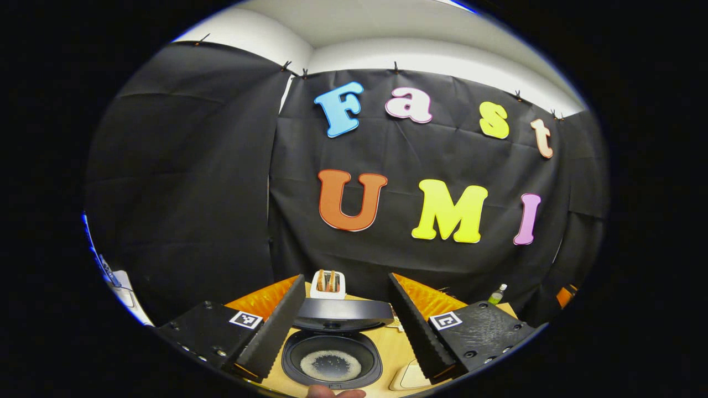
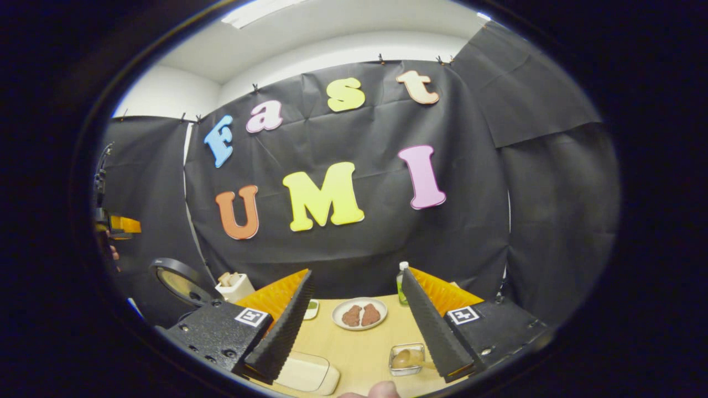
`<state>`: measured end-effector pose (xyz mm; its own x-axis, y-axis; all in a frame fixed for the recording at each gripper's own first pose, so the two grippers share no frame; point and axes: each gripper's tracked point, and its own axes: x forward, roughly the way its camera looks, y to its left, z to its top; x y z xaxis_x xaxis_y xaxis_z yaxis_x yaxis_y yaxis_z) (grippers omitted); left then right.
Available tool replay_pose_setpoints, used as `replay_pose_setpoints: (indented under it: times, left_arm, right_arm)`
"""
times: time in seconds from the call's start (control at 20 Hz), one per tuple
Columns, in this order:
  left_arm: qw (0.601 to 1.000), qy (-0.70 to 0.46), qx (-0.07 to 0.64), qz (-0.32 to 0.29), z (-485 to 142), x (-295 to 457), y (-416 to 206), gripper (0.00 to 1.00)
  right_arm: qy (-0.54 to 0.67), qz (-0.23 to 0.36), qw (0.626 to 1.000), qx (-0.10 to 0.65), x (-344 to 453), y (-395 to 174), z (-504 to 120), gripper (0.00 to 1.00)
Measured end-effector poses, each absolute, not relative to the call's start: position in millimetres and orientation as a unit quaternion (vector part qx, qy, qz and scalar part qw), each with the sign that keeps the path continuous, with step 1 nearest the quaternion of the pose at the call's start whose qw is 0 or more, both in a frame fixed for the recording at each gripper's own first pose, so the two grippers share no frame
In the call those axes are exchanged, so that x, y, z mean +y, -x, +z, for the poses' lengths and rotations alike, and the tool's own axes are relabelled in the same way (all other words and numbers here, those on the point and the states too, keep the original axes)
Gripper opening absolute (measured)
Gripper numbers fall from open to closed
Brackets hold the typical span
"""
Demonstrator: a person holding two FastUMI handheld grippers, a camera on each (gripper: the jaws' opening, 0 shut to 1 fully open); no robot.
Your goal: Close the left gripper, press the button to open the rice cooker; take a wooden spoon from the chopstick holder with the right hand, scoop a spoonful of rice and pour it into the rice cooker, then put the wooden spoon back into the chopstick holder.
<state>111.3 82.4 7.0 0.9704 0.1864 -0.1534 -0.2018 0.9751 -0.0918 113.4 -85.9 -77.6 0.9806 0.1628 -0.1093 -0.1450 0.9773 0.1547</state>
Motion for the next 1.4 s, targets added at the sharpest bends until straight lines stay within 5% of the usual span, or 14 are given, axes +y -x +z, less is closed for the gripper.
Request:
replay_pose_setpoints:
  times: [0.7,1.4]
  left_arm:
    - [0.975,0.065,0.186,0.101,-55.4,100.2,-180.8,0.95]
    - [0.959,0.07,0.268,0.066,-110.1,79.6,-114.3,0.97]
  right_arm:
    - [-0.044,0.073,0.993,0.081,-86.1,-97.3,-86.4,1.0]
    - [-0.053,0.107,0.988,0.096,-30.4,-72.5,-106.3,1.0]
